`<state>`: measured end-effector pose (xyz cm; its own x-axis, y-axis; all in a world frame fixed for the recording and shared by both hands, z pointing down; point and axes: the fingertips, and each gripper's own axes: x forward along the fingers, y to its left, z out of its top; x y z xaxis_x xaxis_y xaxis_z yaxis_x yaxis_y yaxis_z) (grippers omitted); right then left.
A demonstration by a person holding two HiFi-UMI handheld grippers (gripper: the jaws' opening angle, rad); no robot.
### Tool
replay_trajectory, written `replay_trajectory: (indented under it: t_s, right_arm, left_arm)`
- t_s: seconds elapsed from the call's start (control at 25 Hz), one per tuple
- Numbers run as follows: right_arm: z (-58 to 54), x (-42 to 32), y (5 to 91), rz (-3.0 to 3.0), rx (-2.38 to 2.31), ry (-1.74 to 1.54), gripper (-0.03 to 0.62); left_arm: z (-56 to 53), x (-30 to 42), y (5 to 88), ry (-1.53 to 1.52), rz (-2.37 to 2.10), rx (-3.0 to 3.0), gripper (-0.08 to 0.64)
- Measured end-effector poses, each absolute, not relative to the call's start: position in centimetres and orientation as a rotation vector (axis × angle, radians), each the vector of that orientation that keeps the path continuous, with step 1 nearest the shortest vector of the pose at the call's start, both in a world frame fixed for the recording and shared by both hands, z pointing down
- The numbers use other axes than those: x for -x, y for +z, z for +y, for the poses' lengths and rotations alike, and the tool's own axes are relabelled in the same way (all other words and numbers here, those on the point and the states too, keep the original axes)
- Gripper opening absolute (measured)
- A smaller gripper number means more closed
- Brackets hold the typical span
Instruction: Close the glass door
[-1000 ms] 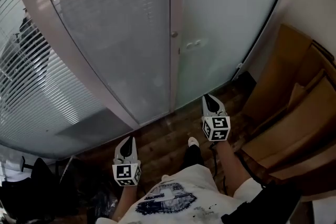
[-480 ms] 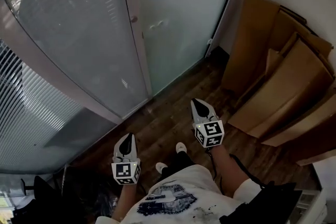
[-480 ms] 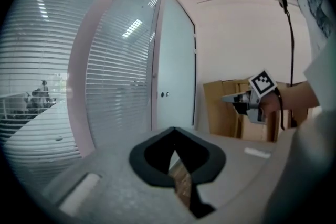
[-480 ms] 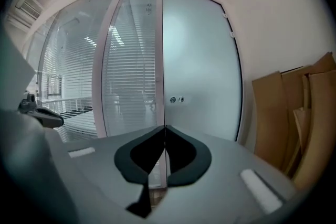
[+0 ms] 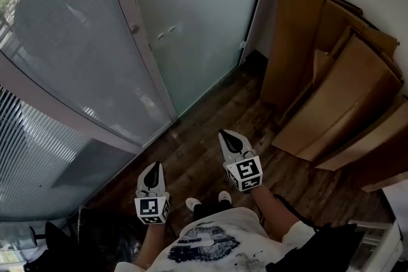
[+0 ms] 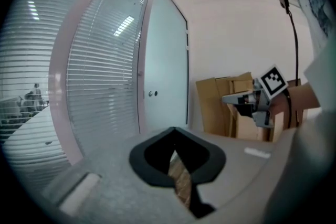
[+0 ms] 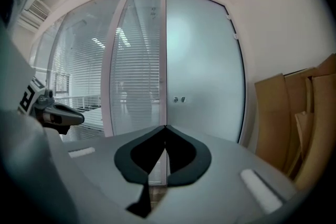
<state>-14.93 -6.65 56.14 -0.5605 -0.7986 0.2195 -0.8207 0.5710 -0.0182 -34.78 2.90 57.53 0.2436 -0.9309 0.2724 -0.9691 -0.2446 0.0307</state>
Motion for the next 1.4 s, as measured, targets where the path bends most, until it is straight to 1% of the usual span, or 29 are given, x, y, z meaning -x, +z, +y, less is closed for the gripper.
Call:
replay_trajectory:
  t_s: [0.36, 0.6, 0.96, 1.4]
  right_arm:
    - [-6.8, 9.8, 54.1, -2.669, -1.381, 0.142, 0.008]
    - [-6.0, 8.6, 53.7, -2.714, -1.35, 0.125, 0.008]
    - [-6.0, 6.3, 55.3, -2.711, -1.333, 0.114, 0.008]
    - [-5.8, 5.5, 55.3, -2.728, -1.303, 0.118, 0.008]
  left_arm:
    - [0.7, 28.5, 55.8, 0.296, -1.809, -2.38, 0.0]
    - [-0.4, 25.3, 54.6, 0.311, -1.804, -2.428, 0.0]
    - [-0.1, 23.2, 54.7, 0.324, -1.842, -2.409, 0.0]
    - [0.7, 22.2, 54.8, 0.311, -1.873, -2.389, 0.0]
